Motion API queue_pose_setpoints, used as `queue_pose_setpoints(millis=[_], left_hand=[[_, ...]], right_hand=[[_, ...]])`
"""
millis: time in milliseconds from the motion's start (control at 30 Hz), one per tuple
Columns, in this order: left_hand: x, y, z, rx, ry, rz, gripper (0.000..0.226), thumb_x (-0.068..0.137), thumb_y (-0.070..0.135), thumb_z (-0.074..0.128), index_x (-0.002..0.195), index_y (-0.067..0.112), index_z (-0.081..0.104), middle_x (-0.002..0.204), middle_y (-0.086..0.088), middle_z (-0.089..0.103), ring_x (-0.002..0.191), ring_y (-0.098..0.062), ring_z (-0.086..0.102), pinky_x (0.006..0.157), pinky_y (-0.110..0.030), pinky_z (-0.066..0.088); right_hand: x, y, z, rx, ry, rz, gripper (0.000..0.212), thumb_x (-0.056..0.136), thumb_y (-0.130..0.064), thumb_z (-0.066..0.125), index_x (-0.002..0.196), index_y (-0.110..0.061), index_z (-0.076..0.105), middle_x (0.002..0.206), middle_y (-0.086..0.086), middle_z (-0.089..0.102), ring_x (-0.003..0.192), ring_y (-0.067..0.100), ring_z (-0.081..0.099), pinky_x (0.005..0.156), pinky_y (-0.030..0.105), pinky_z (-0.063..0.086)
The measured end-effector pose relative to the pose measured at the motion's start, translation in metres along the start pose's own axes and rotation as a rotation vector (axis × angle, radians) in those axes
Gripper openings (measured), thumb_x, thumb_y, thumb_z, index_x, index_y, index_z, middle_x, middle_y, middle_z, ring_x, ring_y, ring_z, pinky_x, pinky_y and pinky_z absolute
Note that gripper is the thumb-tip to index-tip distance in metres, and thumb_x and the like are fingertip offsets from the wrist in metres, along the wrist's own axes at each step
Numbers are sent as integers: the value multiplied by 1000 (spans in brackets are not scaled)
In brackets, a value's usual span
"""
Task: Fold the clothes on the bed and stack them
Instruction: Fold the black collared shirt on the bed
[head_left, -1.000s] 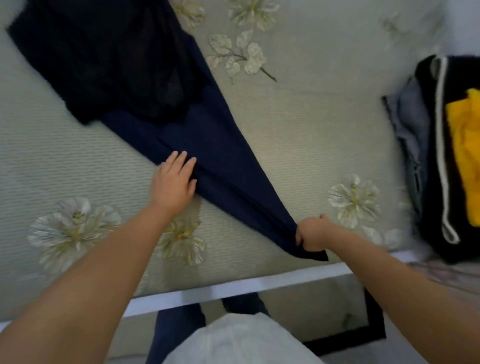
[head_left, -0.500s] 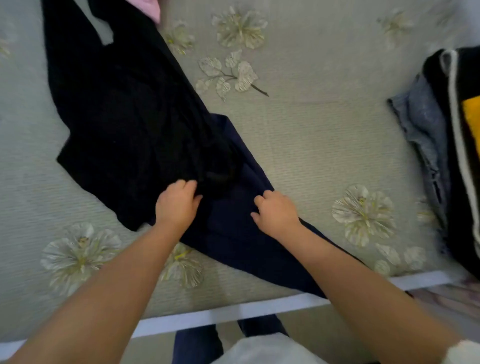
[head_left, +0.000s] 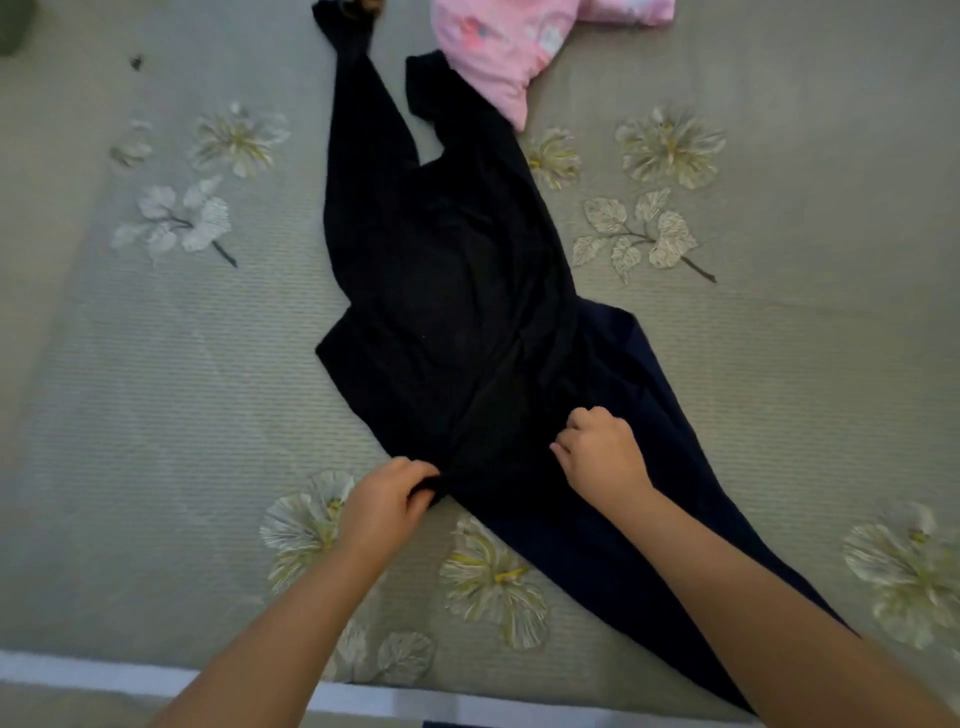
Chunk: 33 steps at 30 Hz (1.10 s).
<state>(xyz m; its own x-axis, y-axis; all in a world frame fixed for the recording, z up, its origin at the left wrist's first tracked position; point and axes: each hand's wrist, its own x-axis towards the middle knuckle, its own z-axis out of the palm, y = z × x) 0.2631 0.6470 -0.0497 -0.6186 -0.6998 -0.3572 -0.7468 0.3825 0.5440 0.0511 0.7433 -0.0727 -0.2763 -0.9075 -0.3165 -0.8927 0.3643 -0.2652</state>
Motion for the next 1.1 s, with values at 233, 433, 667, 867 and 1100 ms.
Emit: queue_pose_setpoints(millis=[233, 433, 667, 867, 1100], left_hand=[[0, -31, -8, -13, -94, 96, 34, 83, 10, 64, 117, 9, 60, 97, -5, 63, 87, -17, 58, 77, -23, 41], [43, 15, 3, 135, -54, 380, 50, 74, 3, 72, 121, -3, 55, 115, -23, 58, 107, -39, 55, 89, -45, 45], [79, 69, 52, 490, -246, 530, 58, 90, 39, 50, 141, 21, 30, 145, -4, 32, 133, -22, 27, 106, -36, 25], [61, 56, 60, 539, -314, 584, 61, 73, 48, 70, 119, 9, 59, 117, -11, 60, 109, -27, 55, 93, -40, 41], [41, 51, 48, 704, -403, 606, 42, 87, 46, 56, 113, 14, 62, 110, -1, 63, 103, -20, 56, 89, -31, 41]], right_hand=[[-47, 8, -21, 5, -25, 67, 18, 58, 7, 78, 49, 1, 64, 57, 14, 59, 52, 35, 57, 50, 37, 46], [-120, 69, -55, -24, -332, 603, 26, 89, -14, 52, 86, 5, 68, 94, 18, 64, 93, 30, 58, 74, 29, 41], [-178, 120, -64, -6, -331, 1133, 21, 84, -11, 55, 72, 4, 62, 77, 20, 62, 82, 32, 59, 65, 29, 37], [-156, 109, -15, 141, 28, 1004, 27, 90, -13, 51, 89, 8, 67, 101, 24, 59, 103, 35, 51, 83, 34, 37], [-118, 71, -33, 351, 325, 738, 21, 88, -7, 56, 102, 3, 68, 115, 19, 59, 110, 29, 52, 83, 21, 28]])
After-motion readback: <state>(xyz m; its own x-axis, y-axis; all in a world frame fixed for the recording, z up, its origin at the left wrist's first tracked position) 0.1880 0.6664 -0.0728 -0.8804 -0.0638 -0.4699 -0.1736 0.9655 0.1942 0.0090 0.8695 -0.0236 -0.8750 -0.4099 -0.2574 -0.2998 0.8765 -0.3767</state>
